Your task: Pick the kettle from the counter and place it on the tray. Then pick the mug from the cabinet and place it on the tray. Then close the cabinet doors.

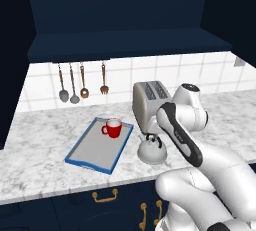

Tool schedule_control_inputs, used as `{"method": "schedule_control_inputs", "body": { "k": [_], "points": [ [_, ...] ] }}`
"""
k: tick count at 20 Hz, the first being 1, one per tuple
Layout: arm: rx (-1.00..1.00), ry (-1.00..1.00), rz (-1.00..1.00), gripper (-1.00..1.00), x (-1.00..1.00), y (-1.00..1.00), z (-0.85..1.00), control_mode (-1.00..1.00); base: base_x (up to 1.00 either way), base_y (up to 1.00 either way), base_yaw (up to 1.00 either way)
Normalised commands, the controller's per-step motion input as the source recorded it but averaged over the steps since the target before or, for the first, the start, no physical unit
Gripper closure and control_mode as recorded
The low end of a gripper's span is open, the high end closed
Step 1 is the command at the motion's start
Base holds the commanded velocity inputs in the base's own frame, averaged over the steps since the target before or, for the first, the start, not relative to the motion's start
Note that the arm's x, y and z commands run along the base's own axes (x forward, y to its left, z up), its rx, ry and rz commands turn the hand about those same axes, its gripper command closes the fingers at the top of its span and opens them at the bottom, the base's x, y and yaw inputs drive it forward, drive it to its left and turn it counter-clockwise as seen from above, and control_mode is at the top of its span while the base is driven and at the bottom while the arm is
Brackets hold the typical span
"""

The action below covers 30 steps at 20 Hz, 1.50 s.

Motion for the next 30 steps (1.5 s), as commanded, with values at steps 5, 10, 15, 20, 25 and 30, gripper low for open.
{"method": "schedule_control_inputs", "body": {
  "k": [5,10,15,20,25,30],
  "points": [
    [0.00,0.01,0.10,-1.00,0.32,-0.05,-0.26,-1.00,0.00,0.00,0.00],
    [0.00,0.00,0.11,-1.00,0.22,0.00,-0.22,-1.00,0.00,0.00,0.00],
    [-0.01,0.00,0.08,-1.00,0.25,0.00,-0.31,-1.00,0.00,0.00,0.00],
    [-0.01,0.00,0.02,-1.00,0.13,0.01,-0.15,-1.00,0.00,0.00,0.00],
    [-0.02,0.00,0.00,-1.00,-0.01,0.08,-0.01,-1.00,0.00,0.00,0.00],
    [-0.07,0.00,0.00,1.00,0.00,0.18,-0.13,-1.00,0.00,0.00,0.00]
  ]
}}
